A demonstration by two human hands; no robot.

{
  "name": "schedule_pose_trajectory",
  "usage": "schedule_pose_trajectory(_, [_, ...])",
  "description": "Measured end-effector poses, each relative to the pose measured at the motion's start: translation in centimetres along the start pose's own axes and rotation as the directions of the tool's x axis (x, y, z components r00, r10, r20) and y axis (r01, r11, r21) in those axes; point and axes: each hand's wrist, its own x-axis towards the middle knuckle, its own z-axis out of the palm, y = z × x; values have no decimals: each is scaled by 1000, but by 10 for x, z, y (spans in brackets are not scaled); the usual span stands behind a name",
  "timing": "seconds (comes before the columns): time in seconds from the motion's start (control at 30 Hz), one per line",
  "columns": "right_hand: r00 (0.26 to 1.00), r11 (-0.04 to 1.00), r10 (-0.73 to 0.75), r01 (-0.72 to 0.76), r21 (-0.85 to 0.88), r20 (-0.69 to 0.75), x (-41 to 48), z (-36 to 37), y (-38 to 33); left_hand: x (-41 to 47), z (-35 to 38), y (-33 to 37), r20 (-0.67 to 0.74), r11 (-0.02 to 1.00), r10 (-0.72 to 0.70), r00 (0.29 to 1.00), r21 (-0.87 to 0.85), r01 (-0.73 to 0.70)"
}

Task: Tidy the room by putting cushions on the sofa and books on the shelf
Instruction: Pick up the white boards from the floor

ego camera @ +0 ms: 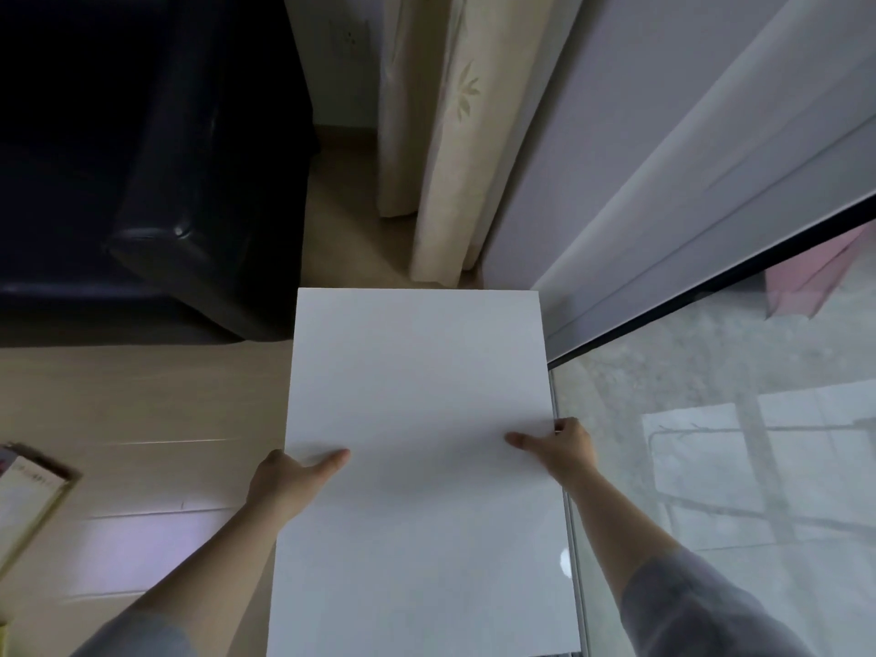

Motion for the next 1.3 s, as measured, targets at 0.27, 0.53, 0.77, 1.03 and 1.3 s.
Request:
schedule_pose_trajectory(0.27, [998,1000,-8,9,6,-58,-72,6,16,-67,-5,-7,-92,993,106,990,-36,-110])
schedule_pose_trajectory(0.53, [991,989,-84,70,130,105,-168,-39,17,-181,-37,-17,-121,945,231,965,-209,-252])
schedule_pose_trajectory(0.77, [971,964,-189,156,215,145,-261,-81,15,-277,-62,-42,-191,919,226,955,-283,-274])
schedule_pose_trajectory(1.03, [920,920,-358,320,225,156,-365,-82,18,-355,-90,-103,-273,854,254,928,-387,-348])
schedule_pose_trajectory(1.3, [864,878,-464,420,228,197,-478,-30,38,-400,-119,-213,-335,799,255,907,-455,-393])
